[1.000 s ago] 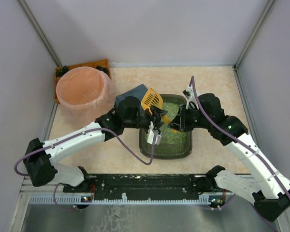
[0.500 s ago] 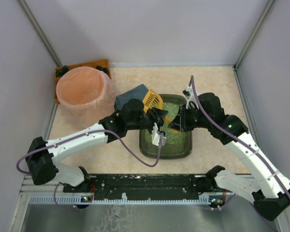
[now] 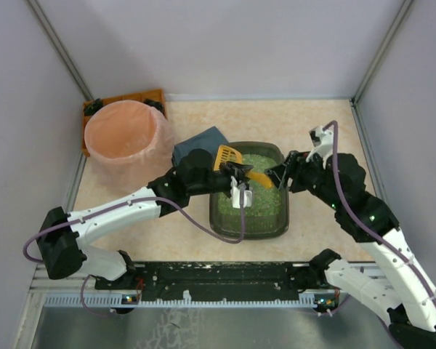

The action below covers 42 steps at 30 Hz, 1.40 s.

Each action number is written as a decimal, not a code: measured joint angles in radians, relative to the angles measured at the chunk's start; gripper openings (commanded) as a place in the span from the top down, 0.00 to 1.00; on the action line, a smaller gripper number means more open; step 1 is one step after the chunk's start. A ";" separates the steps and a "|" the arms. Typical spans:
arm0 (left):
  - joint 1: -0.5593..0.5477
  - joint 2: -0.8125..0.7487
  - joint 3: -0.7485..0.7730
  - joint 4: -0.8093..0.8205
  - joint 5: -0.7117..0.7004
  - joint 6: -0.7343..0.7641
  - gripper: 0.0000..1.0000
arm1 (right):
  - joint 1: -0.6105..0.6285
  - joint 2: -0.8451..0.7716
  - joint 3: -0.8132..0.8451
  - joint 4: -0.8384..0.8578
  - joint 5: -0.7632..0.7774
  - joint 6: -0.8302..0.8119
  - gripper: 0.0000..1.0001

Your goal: Clean the litter box

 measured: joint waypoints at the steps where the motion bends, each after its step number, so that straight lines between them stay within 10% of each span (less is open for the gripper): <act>1: 0.000 0.000 -0.003 0.018 0.000 -0.039 1.00 | 0.000 -0.021 -0.013 0.023 0.021 0.008 0.41; 15: -0.002 0.037 -0.002 0.145 -0.057 -0.467 1.00 | 0.000 -0.114 -0.150 0.274 0.156 0.071 0.41; 42: -0.006 0.064 0.005 0.175 -0.098 -0.623 1.00 | 0.000 0.096 -0.260 0.517 0.032 0.211 0.69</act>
